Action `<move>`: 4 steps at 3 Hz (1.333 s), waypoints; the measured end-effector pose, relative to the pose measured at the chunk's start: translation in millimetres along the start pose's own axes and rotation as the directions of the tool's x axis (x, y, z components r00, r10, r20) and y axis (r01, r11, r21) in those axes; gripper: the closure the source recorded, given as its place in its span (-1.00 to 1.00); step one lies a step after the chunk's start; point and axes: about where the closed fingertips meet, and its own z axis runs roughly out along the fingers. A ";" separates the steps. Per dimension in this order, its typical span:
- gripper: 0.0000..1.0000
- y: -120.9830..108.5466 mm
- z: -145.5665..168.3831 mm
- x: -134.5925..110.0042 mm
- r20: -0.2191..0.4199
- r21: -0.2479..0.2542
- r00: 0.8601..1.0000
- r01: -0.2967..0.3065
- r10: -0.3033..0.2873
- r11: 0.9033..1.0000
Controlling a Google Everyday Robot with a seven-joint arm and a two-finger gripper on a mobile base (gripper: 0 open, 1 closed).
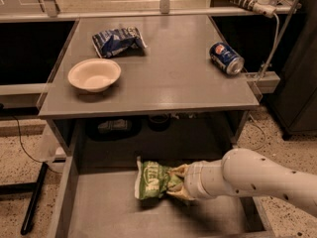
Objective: Pick green jalapeno chip bag from top drawer and place on counter
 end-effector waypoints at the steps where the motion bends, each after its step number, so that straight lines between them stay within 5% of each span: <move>1: 0.77 0.0 0.0 0.0 0.000 0.000 1.000 0.000 0.000 1.000; 2: 1.00 3.3 2.5 -5.9 0.002 -0.013 1.000 -0.003 0.003 1.000; 4: 1.00 -22.9 -59.2 -47.8 0.061 0.097 0.995 0.068 -0.074 0.993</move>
Offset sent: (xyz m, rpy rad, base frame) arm -0.0063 0.0209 -0.0040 0.0128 0.0401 0.0154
